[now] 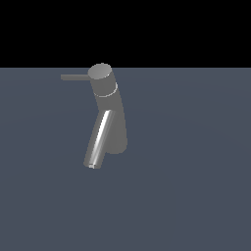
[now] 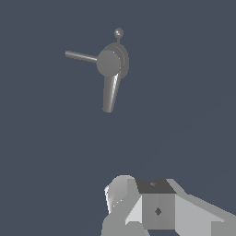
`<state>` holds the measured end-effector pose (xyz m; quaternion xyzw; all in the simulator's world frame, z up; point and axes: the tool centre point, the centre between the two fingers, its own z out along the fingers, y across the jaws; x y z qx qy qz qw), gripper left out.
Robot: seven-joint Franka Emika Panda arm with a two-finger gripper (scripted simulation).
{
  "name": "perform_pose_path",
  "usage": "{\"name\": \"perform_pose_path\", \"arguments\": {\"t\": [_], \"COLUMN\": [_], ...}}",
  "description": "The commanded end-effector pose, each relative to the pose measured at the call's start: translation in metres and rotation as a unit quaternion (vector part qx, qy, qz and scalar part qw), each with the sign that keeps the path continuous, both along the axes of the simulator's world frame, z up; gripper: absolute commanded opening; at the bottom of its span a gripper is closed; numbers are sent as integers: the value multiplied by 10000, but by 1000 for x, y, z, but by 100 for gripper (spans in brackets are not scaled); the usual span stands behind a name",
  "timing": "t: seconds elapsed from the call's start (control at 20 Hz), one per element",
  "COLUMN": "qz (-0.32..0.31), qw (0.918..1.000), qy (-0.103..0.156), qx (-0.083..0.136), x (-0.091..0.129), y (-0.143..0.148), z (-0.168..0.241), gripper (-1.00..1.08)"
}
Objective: Turn on the faucet by rotating a designated handle.
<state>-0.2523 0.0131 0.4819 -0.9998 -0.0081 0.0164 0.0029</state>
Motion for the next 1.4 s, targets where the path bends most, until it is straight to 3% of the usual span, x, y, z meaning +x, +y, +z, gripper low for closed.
{"name": "perform_pose_path", "arguments": {"t": [0.0, 0.4, 0.8, 1.05, 1.35], "qz": [0, -206, -829, -1428, -2201], "qw": [10000, 9998, 9961, 9883, 9719], "qy": [0, -61, -245, -424, -657], "qx": [0, 49, 196, 337, 519], "x": [0, 0, 2, 7, 17], "y": [0, 5, 20, 35, 53], "z": [0, -6, -25, -43, -65], "gripper": [-100, -100, -100, -100, -100]}}
